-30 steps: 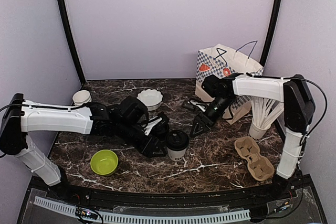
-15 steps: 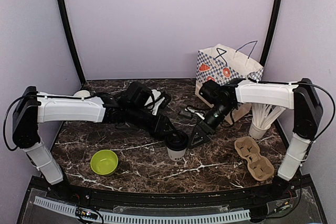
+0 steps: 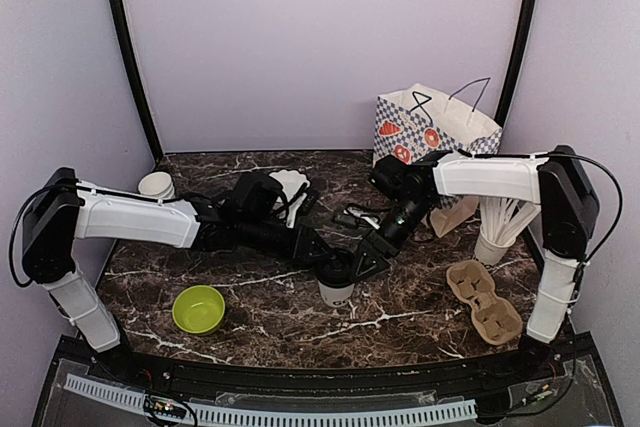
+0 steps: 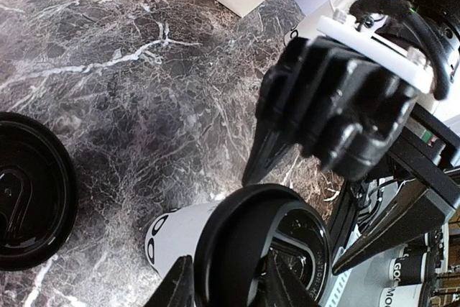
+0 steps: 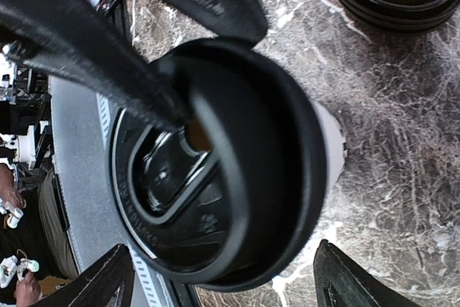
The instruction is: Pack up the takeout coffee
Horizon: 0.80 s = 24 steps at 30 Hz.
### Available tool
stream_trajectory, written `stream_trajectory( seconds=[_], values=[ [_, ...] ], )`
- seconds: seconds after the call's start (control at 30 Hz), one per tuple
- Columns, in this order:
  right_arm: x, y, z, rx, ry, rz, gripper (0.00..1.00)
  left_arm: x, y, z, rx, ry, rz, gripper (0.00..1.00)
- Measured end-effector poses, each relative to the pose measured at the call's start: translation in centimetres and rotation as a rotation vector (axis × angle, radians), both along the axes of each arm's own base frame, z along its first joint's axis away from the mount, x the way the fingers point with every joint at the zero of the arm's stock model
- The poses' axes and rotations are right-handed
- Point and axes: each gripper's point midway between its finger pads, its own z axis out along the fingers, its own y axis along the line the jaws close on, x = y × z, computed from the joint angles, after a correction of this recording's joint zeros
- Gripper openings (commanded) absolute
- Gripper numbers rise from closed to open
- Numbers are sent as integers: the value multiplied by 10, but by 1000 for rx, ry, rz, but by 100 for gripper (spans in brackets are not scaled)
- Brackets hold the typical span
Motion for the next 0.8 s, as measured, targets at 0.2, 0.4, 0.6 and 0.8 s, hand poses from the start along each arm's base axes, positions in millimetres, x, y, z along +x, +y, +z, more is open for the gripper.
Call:
stream_trajectory(
  seconds=[0.2, 0.4, 0.6, 0.8],
  values=[
    [4, 0, -7, -28, 1, -18, 86, -2, 4, -1, -35, 12, 31, 29],
    [9, -2, -11, -60, -8, -45, 84, -1, 6, -2, -46, 15, 56, 27],
    [10, -4, -14, -88, 22, -73, 80, 1, 7, -3, -44, 13, 70, 25],
    [12, -6, -14, -104, 52, -84, 79, 6, 11, -6, -15, 7, 109, 21]
  ],
)
